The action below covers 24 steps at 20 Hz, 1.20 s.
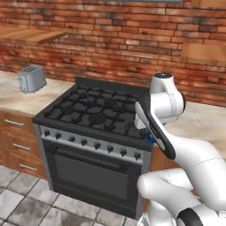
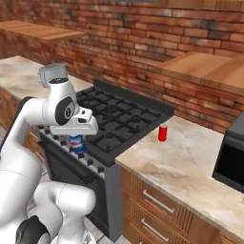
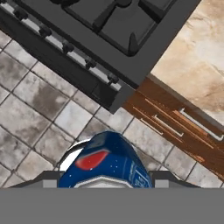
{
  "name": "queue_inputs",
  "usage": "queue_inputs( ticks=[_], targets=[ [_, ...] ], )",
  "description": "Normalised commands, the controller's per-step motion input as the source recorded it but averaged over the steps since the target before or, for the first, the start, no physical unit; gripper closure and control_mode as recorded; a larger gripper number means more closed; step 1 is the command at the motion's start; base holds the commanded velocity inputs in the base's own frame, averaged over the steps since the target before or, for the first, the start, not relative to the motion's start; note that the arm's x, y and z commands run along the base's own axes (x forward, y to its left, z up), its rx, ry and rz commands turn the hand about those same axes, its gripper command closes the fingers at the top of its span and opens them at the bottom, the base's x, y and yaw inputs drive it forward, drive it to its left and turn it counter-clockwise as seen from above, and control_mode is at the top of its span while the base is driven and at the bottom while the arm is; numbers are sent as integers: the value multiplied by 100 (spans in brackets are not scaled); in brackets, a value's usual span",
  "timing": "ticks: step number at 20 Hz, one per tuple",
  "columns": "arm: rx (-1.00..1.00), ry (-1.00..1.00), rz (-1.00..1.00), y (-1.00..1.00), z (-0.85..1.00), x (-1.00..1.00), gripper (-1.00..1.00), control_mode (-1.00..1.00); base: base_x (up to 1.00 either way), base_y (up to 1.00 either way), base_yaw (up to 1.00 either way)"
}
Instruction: Four empty soda cans are scattered around the kitchen. Gather all the cans and cluster them next to the stove for recycling.
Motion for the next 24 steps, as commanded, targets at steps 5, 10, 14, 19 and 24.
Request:
queue_inputs(
  ticks=[5,10,14,19,24],
  targets=[
    [0,0,0,0,0,0,100,100,0,0,-41],
    [0,0,0,0,0,0,100,100,0,0,-40],
    [0,0,0,0,0,0,100,100,3,0,-39],
    [0,0,0,0,0,0,100,100,21,9,-35],
    [0,0,0,0,0,0,100,100,28,18,-33]
  ],
)
